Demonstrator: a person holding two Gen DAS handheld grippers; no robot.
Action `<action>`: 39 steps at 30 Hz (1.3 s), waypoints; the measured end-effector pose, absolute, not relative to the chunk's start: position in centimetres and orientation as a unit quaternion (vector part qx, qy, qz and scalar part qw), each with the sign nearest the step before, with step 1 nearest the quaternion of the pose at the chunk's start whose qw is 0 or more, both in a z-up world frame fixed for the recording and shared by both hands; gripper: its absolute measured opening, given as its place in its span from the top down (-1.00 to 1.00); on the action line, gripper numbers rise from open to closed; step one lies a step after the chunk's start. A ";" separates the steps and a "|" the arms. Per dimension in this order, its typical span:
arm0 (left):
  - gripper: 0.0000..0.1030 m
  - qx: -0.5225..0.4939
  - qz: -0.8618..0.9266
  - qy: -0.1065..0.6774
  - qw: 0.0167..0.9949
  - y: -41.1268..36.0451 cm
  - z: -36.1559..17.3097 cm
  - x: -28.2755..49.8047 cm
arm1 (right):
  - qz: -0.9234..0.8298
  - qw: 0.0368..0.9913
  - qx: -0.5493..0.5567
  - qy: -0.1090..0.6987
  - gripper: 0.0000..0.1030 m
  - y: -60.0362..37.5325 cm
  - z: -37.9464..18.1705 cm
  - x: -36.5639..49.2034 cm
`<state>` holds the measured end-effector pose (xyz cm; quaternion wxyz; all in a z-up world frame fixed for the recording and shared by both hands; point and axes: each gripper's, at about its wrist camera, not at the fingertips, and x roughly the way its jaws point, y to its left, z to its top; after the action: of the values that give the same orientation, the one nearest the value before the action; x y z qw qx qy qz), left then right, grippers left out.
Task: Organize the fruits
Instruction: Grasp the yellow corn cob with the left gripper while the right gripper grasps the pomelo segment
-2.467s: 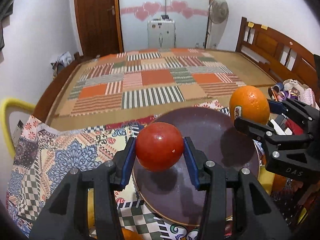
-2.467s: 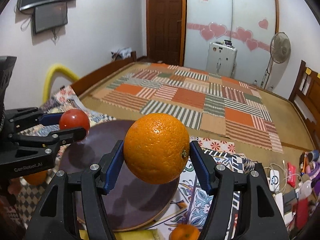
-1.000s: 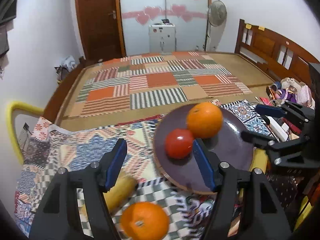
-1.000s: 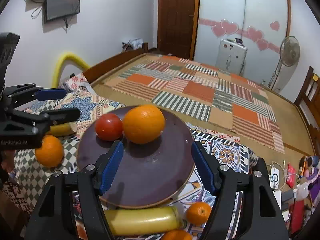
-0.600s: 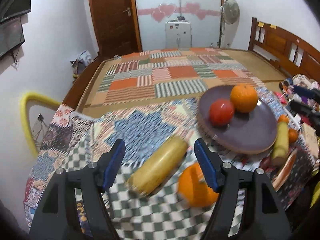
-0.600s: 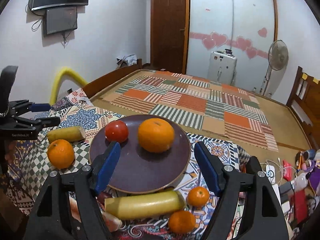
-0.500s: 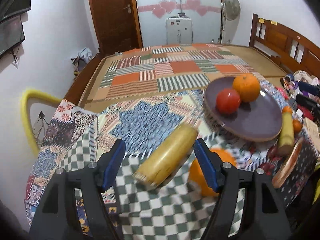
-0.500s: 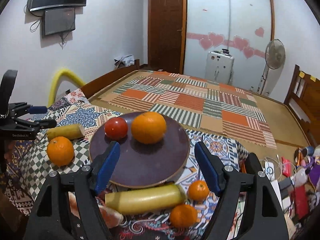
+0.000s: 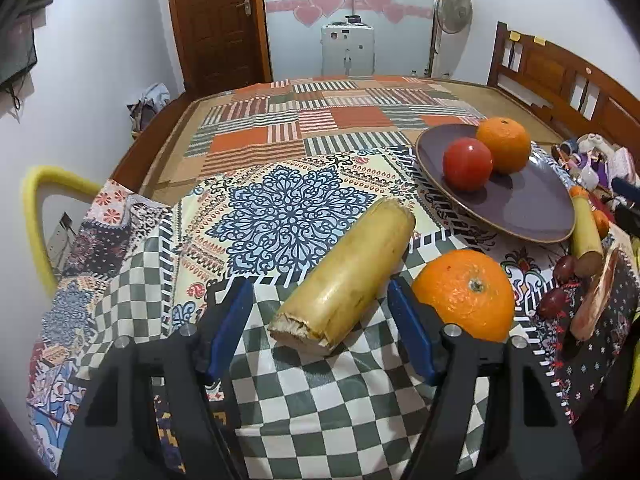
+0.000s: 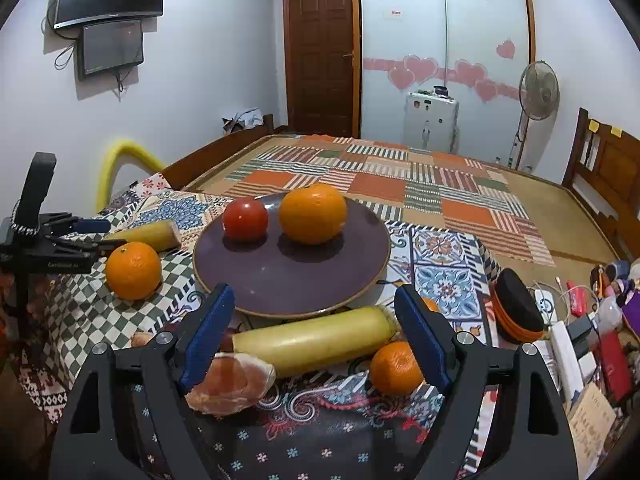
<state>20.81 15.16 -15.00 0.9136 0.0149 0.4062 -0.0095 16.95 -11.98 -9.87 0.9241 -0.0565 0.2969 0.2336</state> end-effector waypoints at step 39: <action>0.85 0.006 -0.023 0.424 0.906 10.3 -14.5 9.9 | 0.337 0.880 -0.069 0.328 0.42 -11.5 -12.4 11.3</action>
<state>9.91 10.27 -14.47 0.9055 0.0063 0.4237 -0.0226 11.29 -11.48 -12.42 0.8799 -0.0692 0.3282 0.3365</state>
